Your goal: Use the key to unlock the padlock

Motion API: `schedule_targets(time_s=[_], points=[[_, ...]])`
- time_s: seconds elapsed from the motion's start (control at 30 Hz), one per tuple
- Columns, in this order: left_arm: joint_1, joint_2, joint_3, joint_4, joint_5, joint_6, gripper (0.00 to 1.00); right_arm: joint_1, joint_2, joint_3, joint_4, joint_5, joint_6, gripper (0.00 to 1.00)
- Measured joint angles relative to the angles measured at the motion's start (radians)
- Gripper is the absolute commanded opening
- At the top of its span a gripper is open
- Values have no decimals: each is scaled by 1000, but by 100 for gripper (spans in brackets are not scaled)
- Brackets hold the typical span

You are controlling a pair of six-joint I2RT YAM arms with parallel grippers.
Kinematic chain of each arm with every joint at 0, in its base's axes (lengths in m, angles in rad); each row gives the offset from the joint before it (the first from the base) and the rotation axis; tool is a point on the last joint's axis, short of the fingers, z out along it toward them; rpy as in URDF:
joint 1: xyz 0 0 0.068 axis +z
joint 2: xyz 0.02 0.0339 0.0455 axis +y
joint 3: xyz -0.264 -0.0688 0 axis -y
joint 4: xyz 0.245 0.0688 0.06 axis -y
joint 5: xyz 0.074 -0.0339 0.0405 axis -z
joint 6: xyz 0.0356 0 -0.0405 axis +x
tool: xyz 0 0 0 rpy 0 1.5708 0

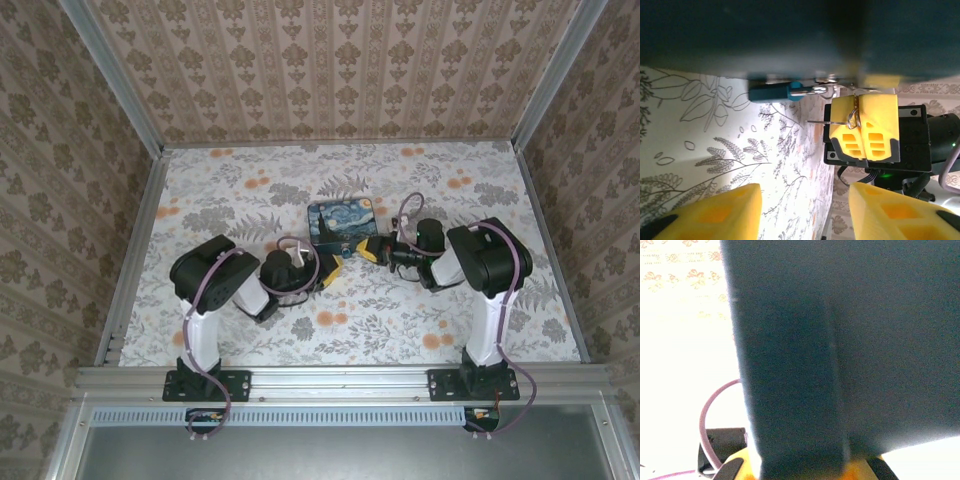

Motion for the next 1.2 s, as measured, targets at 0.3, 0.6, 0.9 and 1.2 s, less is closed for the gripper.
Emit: schedule_targets(time_s=[0.3,0.6,0.9,1.2], points=[[5,-142,-44,-31,21,-21,63,57,-227,-47,-90,77,9,0],[3,-261,-21,-38,-25,-113,65,139,-396,-71,-143,302,112,0],[-35,-273,56,-43,-165,-204,65,257,-490,-64,-172,603,209,0],[-48,-299,87,-51,-290,-221,65,315,-494,-60,-174,759,259,0]])
